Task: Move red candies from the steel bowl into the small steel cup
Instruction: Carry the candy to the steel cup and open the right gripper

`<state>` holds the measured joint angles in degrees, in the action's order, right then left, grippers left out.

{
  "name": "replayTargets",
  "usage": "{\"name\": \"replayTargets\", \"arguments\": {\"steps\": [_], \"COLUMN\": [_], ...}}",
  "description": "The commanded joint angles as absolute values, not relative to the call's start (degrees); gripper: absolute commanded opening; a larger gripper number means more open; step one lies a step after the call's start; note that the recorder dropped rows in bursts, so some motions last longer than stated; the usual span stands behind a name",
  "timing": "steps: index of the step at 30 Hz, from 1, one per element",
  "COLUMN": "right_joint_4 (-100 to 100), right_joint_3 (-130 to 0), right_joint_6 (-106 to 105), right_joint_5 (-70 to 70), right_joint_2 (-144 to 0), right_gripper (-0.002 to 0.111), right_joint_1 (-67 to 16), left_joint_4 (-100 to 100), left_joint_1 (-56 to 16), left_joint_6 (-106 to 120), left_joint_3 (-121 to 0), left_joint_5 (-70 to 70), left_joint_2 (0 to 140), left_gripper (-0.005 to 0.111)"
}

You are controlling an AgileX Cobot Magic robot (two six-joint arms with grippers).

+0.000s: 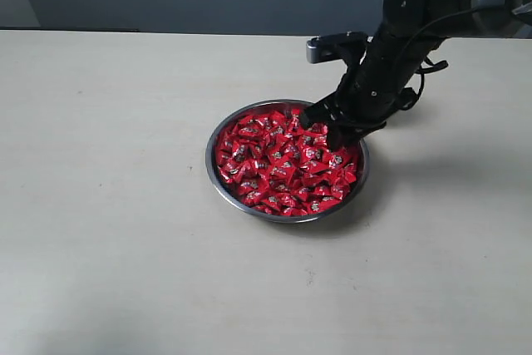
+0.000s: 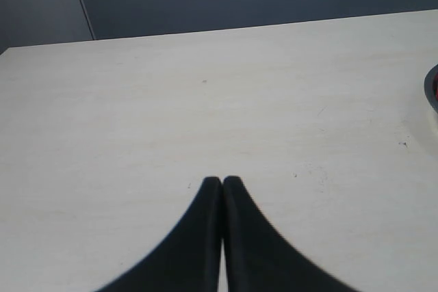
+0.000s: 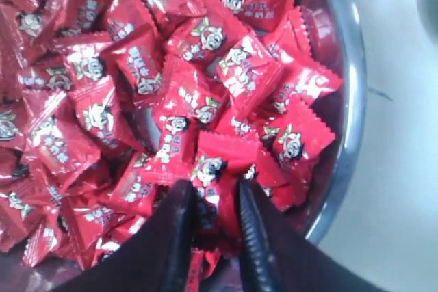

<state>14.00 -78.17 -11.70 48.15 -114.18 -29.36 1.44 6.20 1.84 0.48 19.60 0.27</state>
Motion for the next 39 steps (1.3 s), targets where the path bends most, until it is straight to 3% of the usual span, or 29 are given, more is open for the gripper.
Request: {"name": "replayTargets", "arguments": {"steps": [1,15,33,35,38,39], "right_joint_4": [9.76,4.95,8.58,10.16,11.23,11.23], "right_joint_3": [-80.36,-102.43,-103.78,-103.78,-103.78,-103.78], "right_joint_6": [-11.06,-7.09,-8.63,-10.5,-10.7,-10.7], "right_joint_5": [45.98,54.53,54.25,54.61,54.65,54.79], "right_joint_2": [-111.58,-117.72,-124.58,-124.58,-124.58,-124.58], "right_gripper": [-0.001,-0.001,-0.001,0.005,0.036,0.038], "right_joint_1": [-28.28,-17.77,-17.37,-17.37,-17.37,-17.37], "left_joint_4": [1.55,1.55,1.55,1.55,1.55,1.55], "left_joint_1": [6.18,6.18,6.18,6.18,6.18,6.18], "left_joint_6": [1.68,1.68,1.68,1.68,1.68,1.68], "left_joint_3": [0.0,0.0,0.0,0.0,0.0,0.0], "left_joint_5": [19.14,19.14,19.14,19.14,19.14,19.14], "left_joint_2": [0.0,0.0,0.0,0.0,0.0,0.0], "left_gripper": [0.0,0.0,0.0,0.0,0.0,0.0]}}
